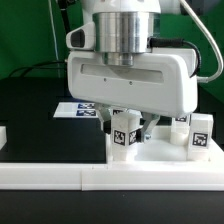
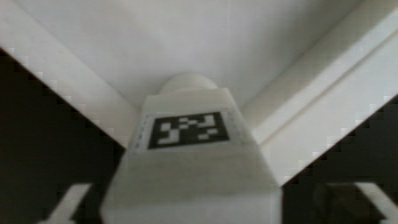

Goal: Assemble square table

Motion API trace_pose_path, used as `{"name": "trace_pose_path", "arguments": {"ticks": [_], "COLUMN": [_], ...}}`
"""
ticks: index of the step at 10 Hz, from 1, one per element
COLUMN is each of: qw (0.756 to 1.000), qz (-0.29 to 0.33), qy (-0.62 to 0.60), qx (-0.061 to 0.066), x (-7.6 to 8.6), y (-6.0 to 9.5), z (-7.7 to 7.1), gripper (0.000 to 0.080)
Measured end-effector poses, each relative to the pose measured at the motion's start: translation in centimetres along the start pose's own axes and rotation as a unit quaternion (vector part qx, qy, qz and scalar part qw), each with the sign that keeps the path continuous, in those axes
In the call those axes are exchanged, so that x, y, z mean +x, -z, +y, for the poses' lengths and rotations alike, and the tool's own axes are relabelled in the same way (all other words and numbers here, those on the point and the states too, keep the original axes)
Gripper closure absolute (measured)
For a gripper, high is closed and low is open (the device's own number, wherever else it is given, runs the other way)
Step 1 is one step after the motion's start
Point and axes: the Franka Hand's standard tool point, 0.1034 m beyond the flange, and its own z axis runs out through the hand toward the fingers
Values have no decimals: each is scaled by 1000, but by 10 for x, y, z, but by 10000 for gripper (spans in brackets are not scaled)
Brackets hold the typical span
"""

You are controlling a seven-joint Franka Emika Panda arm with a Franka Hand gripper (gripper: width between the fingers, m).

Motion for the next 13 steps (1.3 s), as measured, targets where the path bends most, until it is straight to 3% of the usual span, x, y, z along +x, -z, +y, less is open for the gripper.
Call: {"name": "trace_pose_path", "arguments": {"ticks": [1,2,5,6,9,10,11,12,13], "qw": [999,998,977,943,828,762,729,725,737], "qz": [-1,-1,-3,-15,-47,-54,-54,-55,-55], "qy": [-33,-65,-215,-333,-559,-646,-682,-687,-674], "qx": [-1,-2,-6,-16,1,-1,-4,-8,-6], "x": [0,0,2,-2,-1,-2,-3,-5,-5], "y": [0,-1,-1,0,-1,-1,0,-1,-2], "z": [1,3,7,8,11,10,10,9,9], "gripper": [375,505,505,506,506,506,502,502,295]}}
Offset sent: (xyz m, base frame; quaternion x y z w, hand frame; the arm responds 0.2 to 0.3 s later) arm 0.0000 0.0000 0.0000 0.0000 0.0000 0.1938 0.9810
